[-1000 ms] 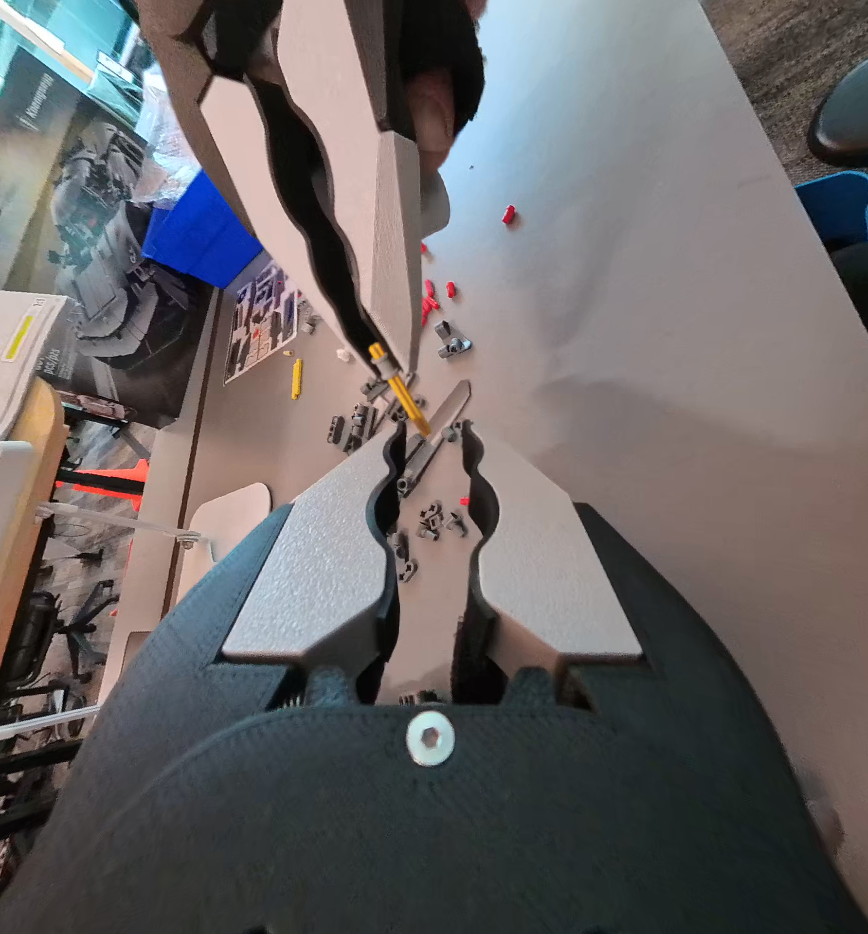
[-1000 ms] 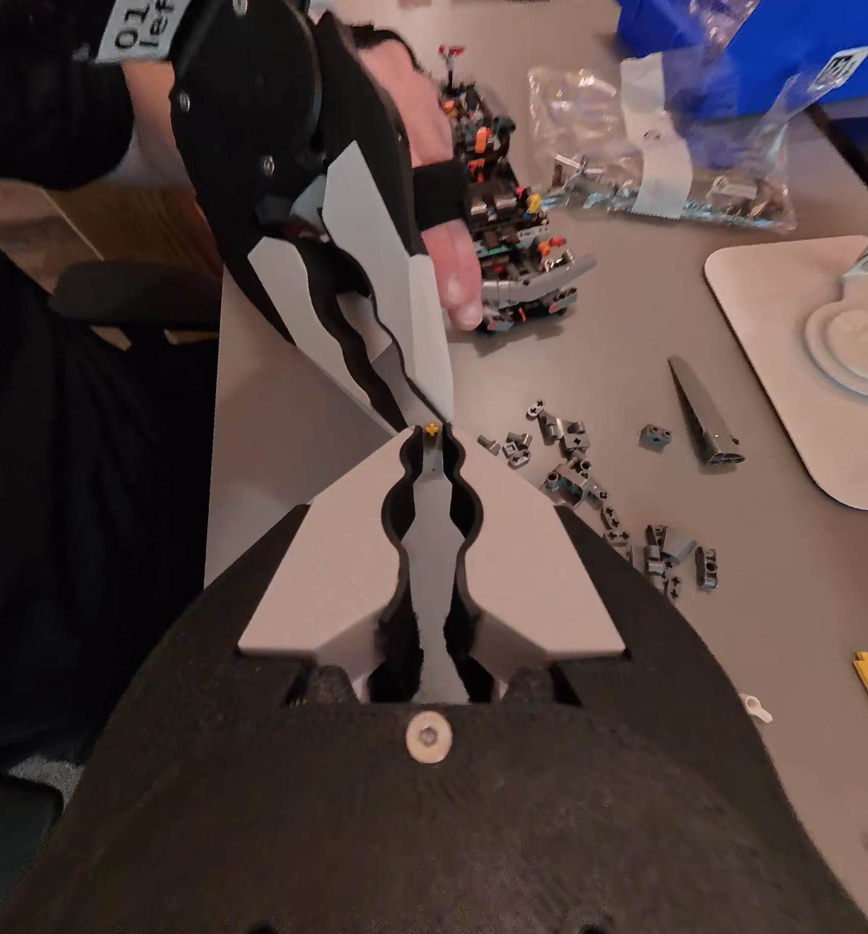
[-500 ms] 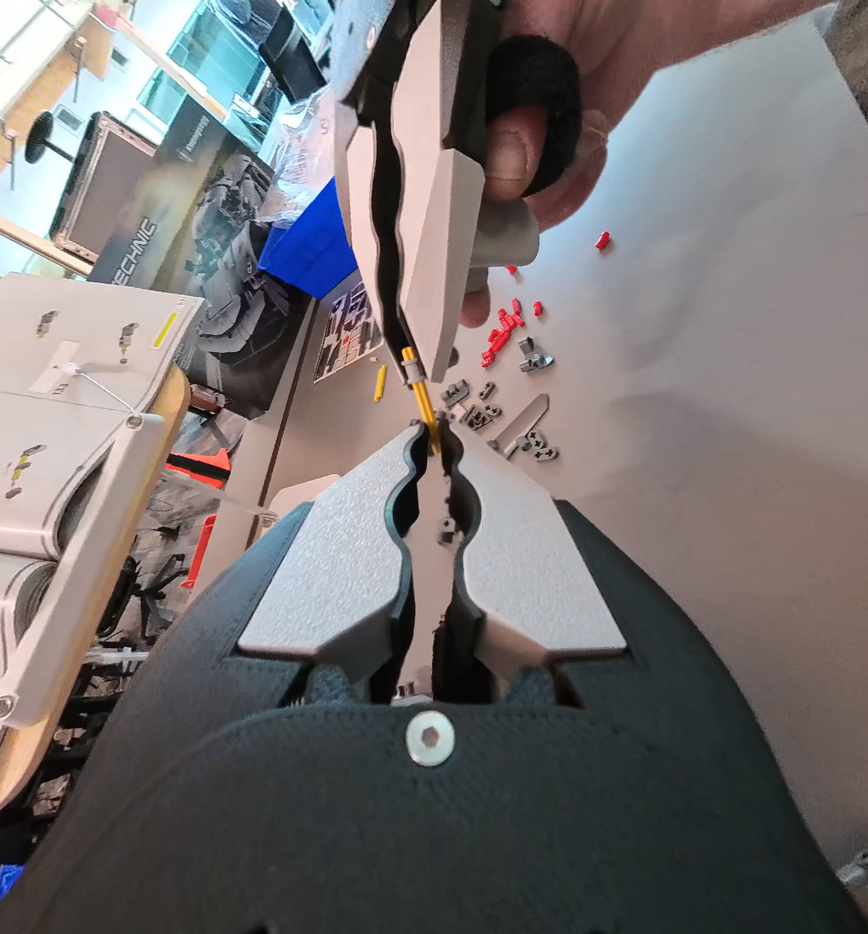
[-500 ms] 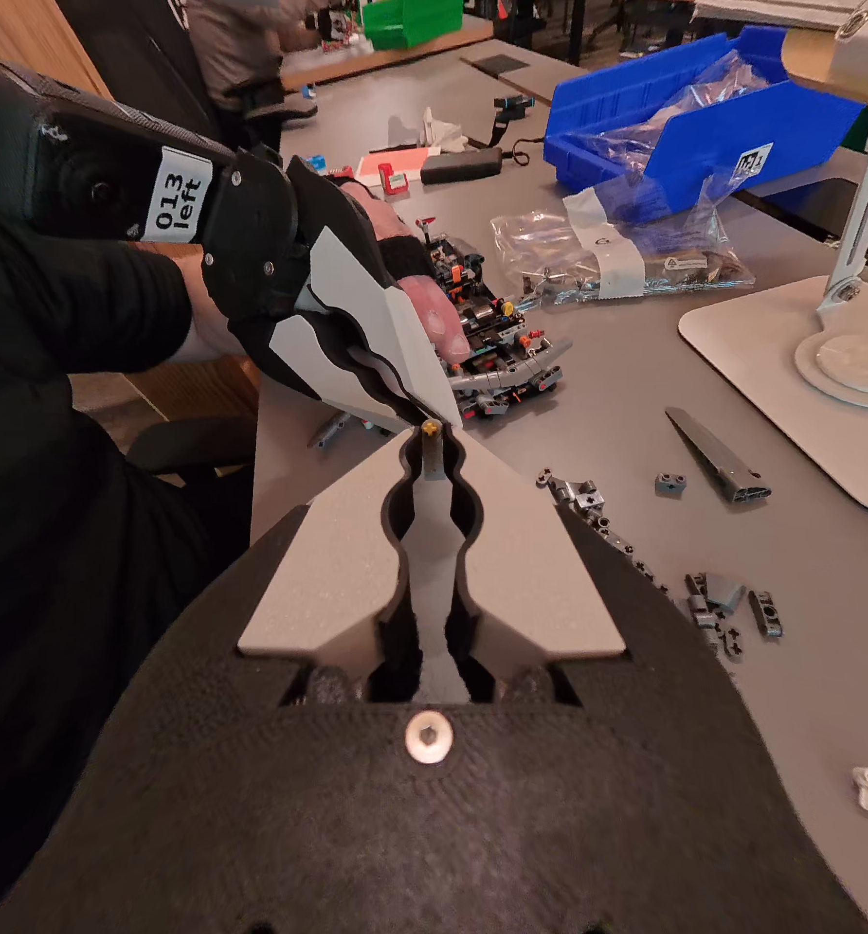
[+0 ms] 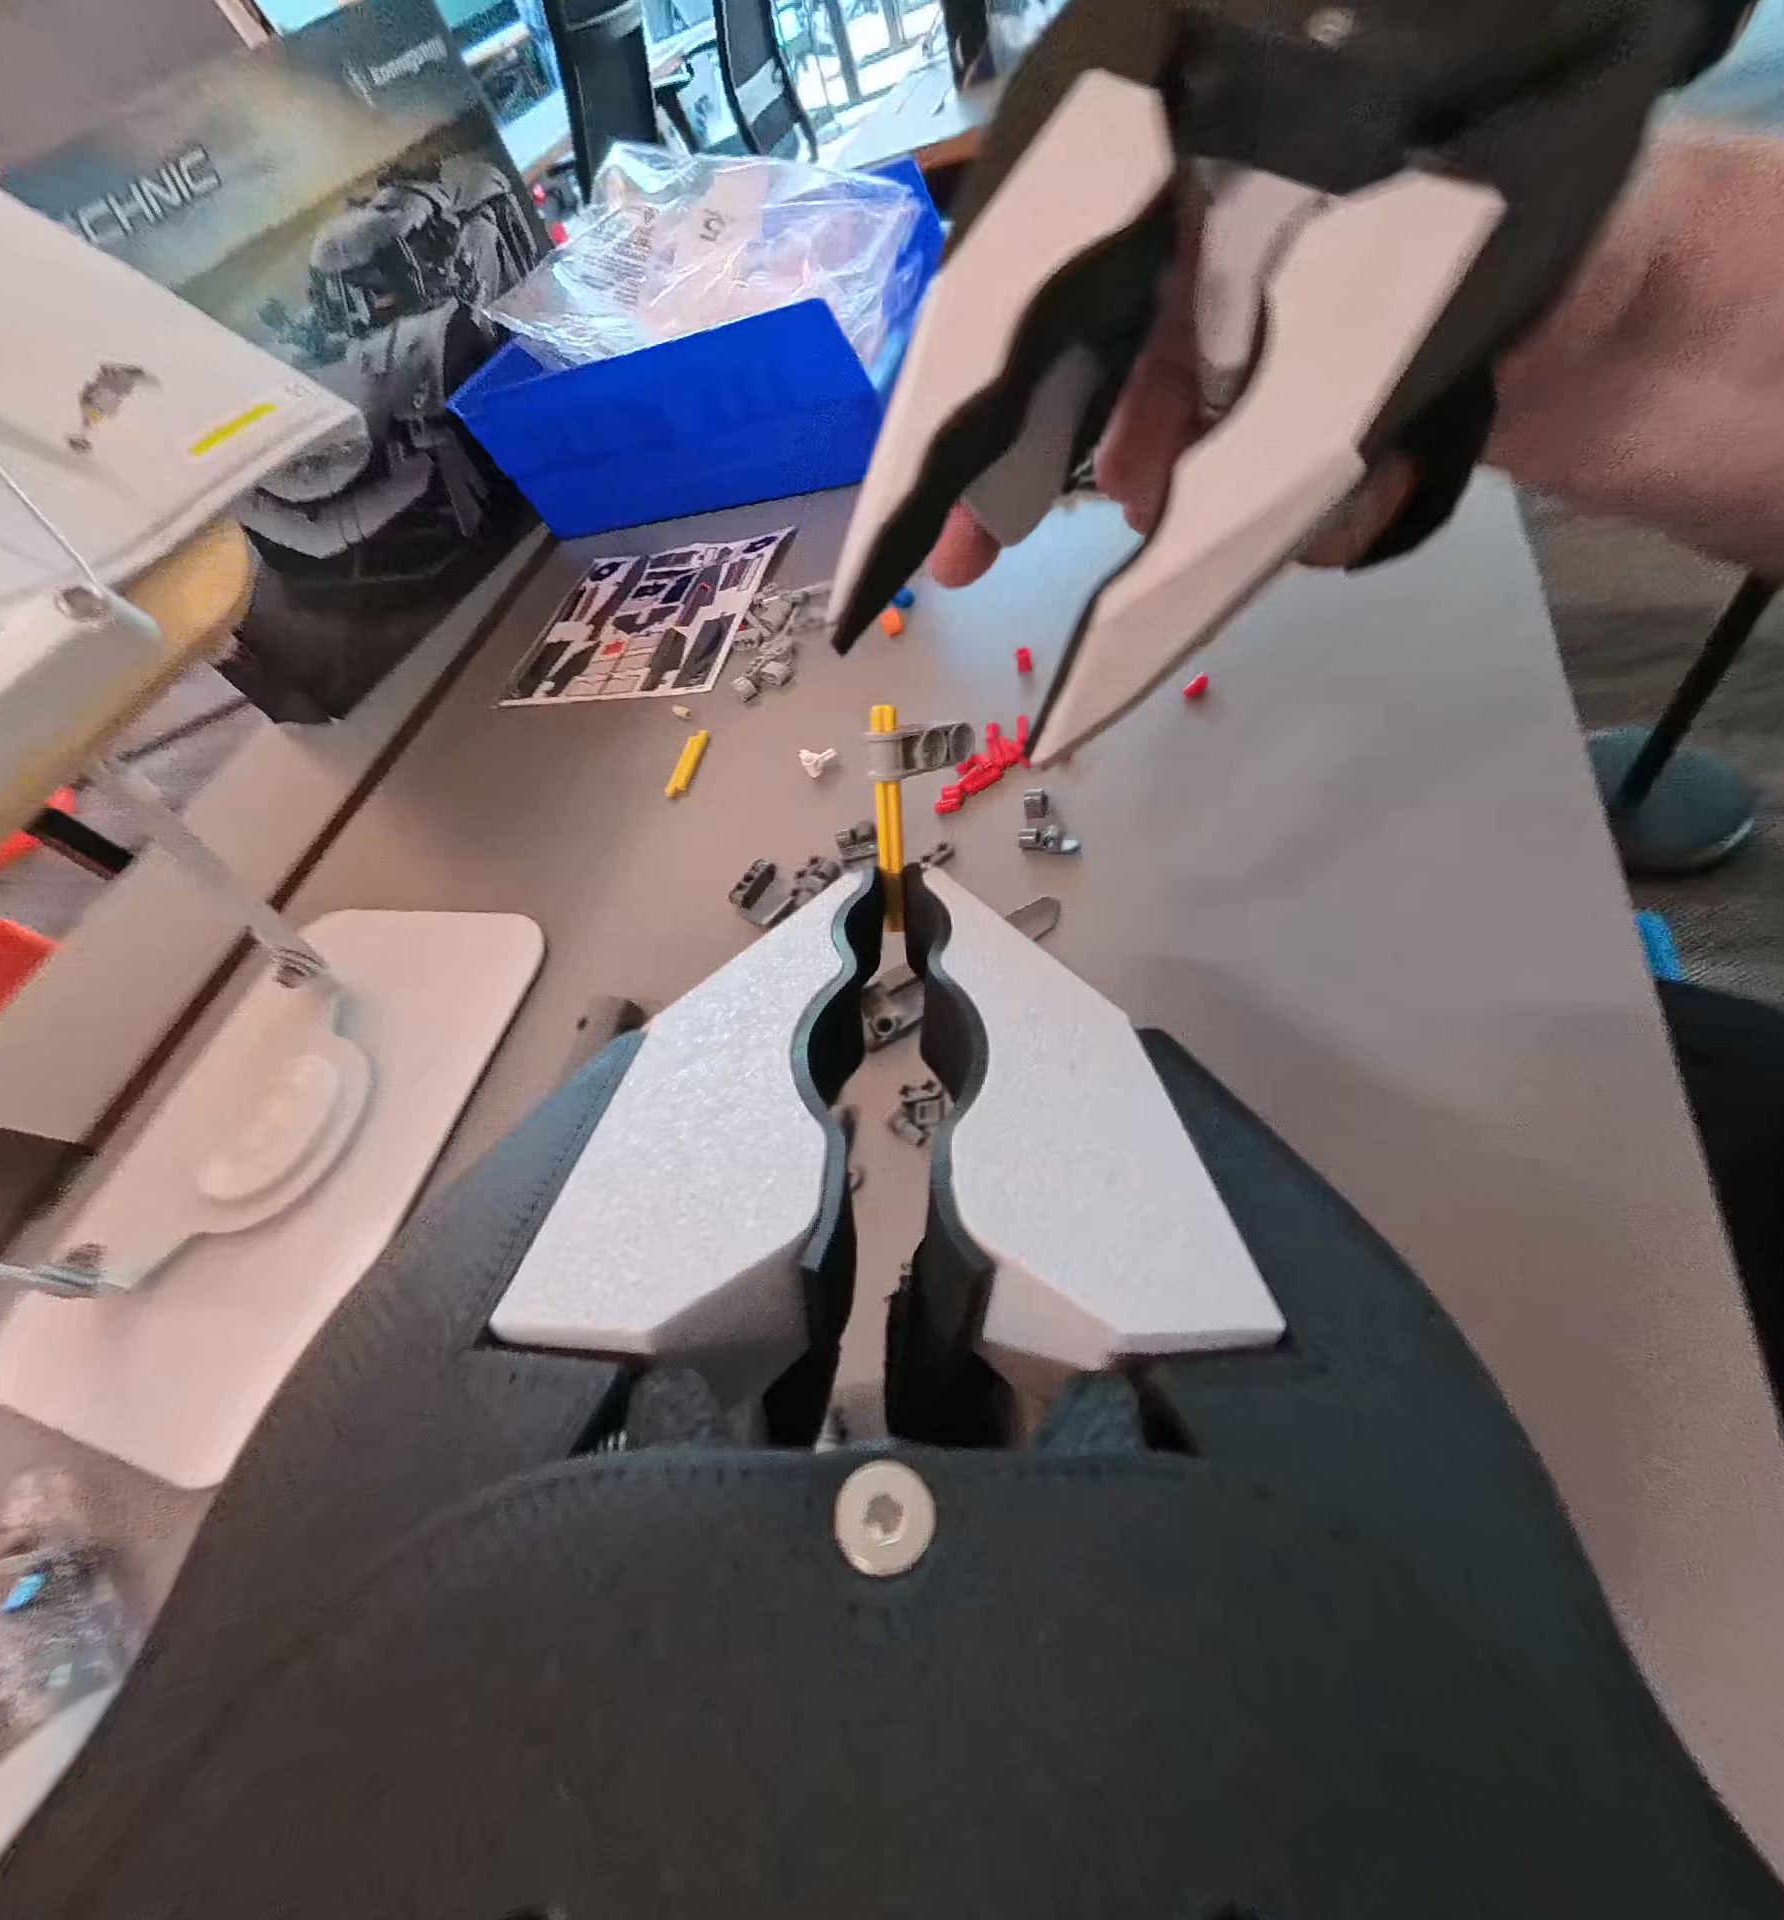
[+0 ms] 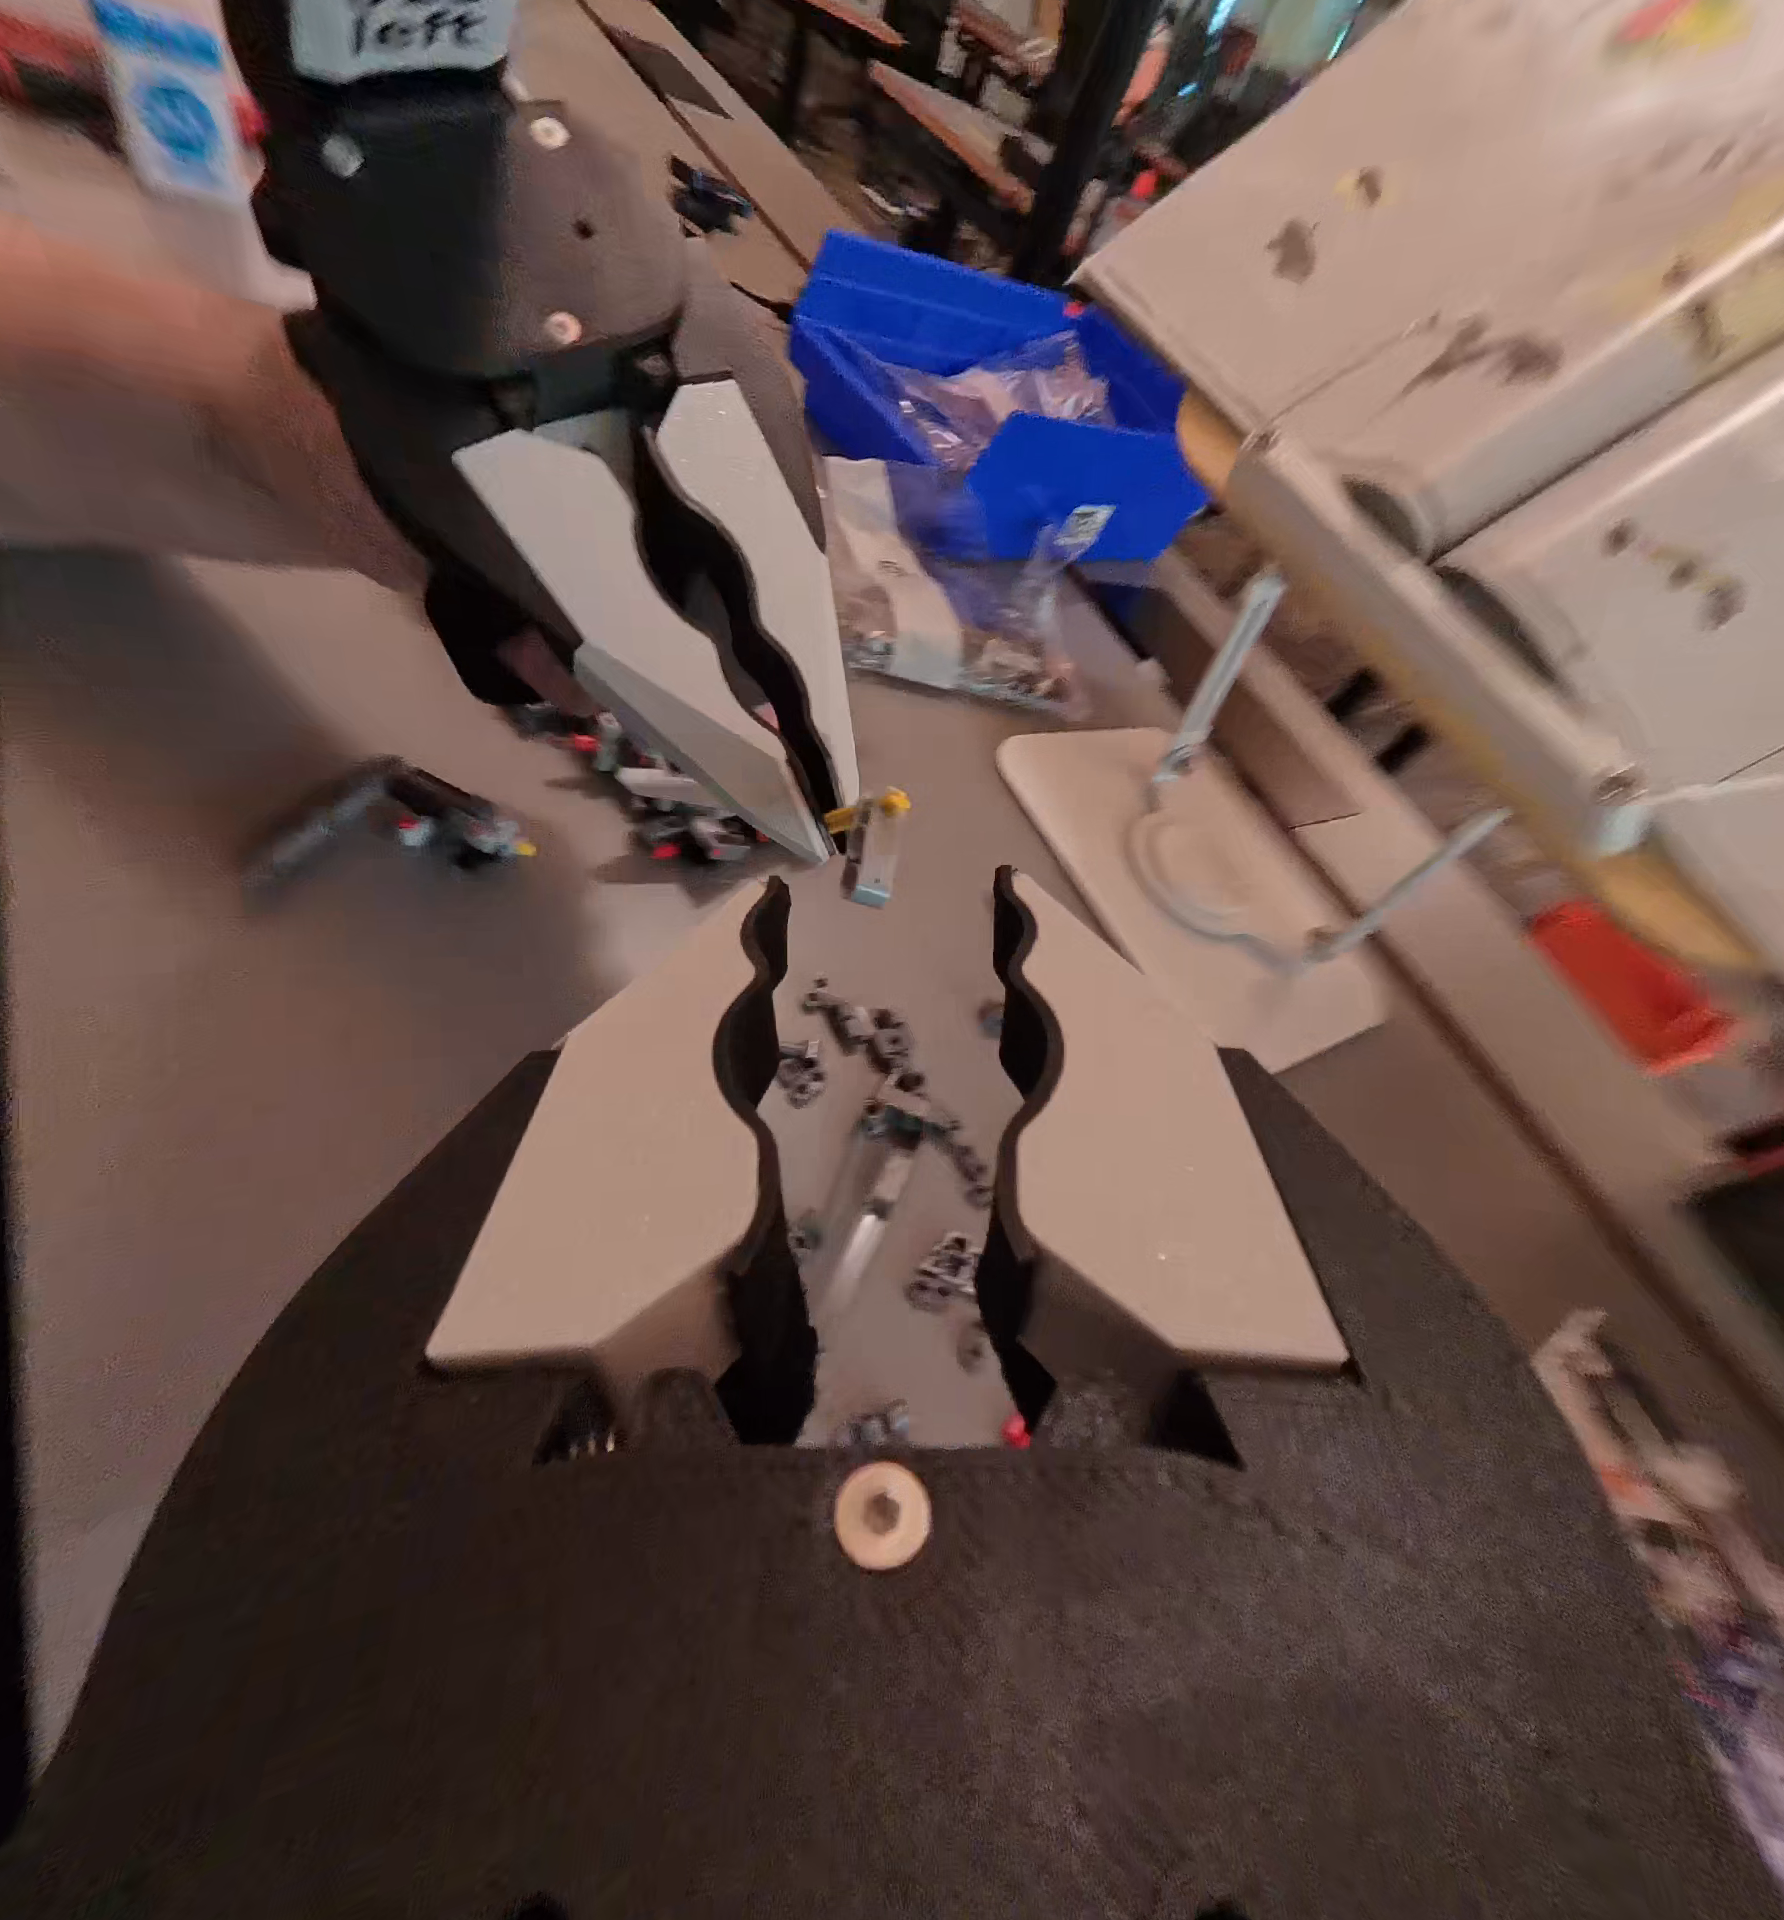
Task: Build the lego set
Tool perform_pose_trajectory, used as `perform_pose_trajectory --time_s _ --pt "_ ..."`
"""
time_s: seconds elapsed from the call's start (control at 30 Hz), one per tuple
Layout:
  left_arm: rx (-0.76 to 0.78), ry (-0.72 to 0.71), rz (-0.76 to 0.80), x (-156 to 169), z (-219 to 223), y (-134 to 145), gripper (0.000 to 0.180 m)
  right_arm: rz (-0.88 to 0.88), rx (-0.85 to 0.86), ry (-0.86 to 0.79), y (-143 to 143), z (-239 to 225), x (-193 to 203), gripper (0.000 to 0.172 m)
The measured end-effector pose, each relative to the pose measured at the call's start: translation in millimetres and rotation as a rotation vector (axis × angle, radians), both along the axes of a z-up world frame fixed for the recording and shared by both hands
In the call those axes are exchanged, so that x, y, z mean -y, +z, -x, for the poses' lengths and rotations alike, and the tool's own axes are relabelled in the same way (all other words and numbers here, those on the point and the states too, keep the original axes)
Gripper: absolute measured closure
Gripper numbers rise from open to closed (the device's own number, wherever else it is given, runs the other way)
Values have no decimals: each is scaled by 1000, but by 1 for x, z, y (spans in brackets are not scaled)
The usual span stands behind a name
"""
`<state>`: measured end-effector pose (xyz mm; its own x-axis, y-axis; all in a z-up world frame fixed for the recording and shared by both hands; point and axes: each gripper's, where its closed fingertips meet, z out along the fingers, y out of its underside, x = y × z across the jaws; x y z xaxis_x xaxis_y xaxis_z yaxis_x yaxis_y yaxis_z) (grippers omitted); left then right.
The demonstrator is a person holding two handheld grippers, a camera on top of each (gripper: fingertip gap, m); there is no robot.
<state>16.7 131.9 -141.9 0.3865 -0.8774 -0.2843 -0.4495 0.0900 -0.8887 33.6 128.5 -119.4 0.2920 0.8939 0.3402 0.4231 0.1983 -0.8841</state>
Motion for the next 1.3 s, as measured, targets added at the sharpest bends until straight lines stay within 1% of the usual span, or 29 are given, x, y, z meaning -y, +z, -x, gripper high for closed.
perform_pose_trajectory --time_s 0.1,0.17,0.23,0.27,0.33,0.4,0.5,0.53,0.6,0.63,0.7,0.8,0.87,0.97,1.1,1.17,1.3 --pt "65 -18 111 0 -1 -1 178 -230 86 -101 2 3 1 143" --pt "101 -36 167 2 -2 0 178 -349 131 -176 3 4 -4 149" --pt "127 -48 206 4 -3 1 178 -403 147 -206 1 7 -4 157" --pt "136 -53 224 5 -3 1 178 -423 150 -208 0 9 -3 164" --pt "159 -63 260 6 -3 3 178 -467 149 -222 2 11 -2 165" --pt "181 -79 293 9 -2 2 178 -474 156 -228 2 11 0 166" --pt "182 -103 291 13 -3 2 178 -408 152 -231 1 10 3 166" --pt "186 -108 291 15 -4 4 174 -367 148 -234 -1 7 4 166" --pt "152 -97 261 14 -2 3 158 -269 141 -236 -5 0 6 166" --pt "129 -92 237 14 -1 2 152 -218 152 -244 -11 -6 7 166" --pt "94 -75 201 14 0 -1 156 -89 187 -255 -28 -17 8 167" --pt "32 -60 171 13 1 -8 158 103 188 -278 -55 -32 11 167" --pt "14 -62 169 13 0 -12 160 208 193 -293 -75 -39 13 167" --pt "-19 -55 182 12 0 -21 165 318 210 -331 -102 -44 17 167" --pt "-44 -48 195 10 0 -30 169 395 244 -362 -126 -45 25 167" --pt "-51 -44 195 9 0 -32 169 430 248 -366 -133 -45 26 167" --pt "-60 -56 213 11 -1 -36 168 414 282 -376 -139 -45 27 166"
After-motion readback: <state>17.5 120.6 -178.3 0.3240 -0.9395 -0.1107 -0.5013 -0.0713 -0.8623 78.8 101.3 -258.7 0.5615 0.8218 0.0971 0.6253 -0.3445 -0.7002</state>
